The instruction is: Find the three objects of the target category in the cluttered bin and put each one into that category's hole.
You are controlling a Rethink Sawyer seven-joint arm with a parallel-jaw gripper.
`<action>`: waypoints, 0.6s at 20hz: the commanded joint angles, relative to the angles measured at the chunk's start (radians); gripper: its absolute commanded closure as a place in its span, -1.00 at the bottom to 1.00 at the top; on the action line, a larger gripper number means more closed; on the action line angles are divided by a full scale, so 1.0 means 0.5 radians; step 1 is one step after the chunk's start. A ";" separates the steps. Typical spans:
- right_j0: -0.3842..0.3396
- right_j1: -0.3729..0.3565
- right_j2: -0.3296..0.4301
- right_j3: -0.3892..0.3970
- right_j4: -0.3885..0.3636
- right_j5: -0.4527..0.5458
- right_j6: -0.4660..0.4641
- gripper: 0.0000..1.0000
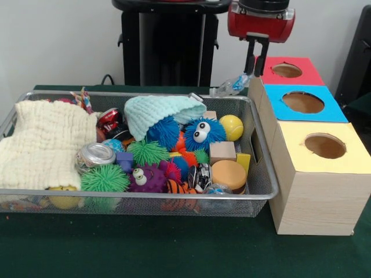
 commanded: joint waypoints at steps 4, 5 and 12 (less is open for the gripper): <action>0.180 0.168 -0.200 -0.258 0.240 -0.040 0.773 1.00; 0.203 0.178 -0.215 -0.283 0.248 -0.025 0.788 1.00; 0.308 0.259 -0.301 -0.348 0.302 -0.070 0.854 1.00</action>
